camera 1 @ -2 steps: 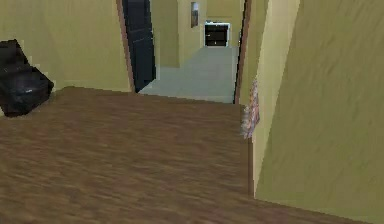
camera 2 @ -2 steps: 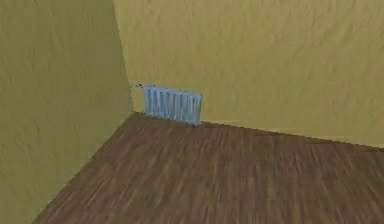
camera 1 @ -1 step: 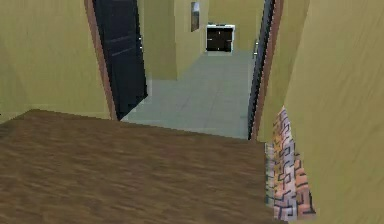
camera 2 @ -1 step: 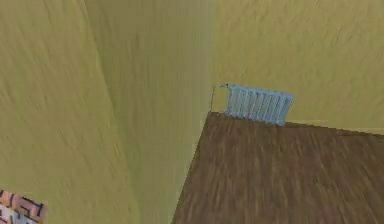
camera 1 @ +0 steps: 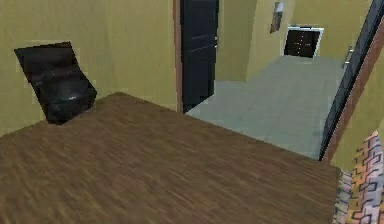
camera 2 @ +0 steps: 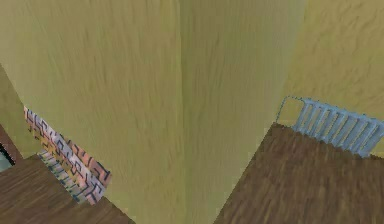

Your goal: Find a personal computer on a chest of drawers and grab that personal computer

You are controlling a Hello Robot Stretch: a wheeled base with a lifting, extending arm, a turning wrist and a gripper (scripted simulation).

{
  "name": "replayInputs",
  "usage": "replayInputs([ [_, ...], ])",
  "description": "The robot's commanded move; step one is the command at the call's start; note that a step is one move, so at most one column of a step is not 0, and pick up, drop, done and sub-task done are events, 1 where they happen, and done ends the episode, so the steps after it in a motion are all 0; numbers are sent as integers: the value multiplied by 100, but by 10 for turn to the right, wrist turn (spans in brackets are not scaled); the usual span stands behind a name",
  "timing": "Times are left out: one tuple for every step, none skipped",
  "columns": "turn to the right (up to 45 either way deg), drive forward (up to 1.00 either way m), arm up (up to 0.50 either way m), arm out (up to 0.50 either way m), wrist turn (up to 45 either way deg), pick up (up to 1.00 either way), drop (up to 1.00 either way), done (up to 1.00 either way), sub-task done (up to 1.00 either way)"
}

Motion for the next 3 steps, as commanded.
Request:
replayInputs([
  [0, 10, 0, 0, 0, 0, 0, 0, 0],
  [210, 0, 0, 0, 0, 0, 0, 0, 0],
  [0, 100, 0, 0, 0, 0, 0, 0, 0],
])
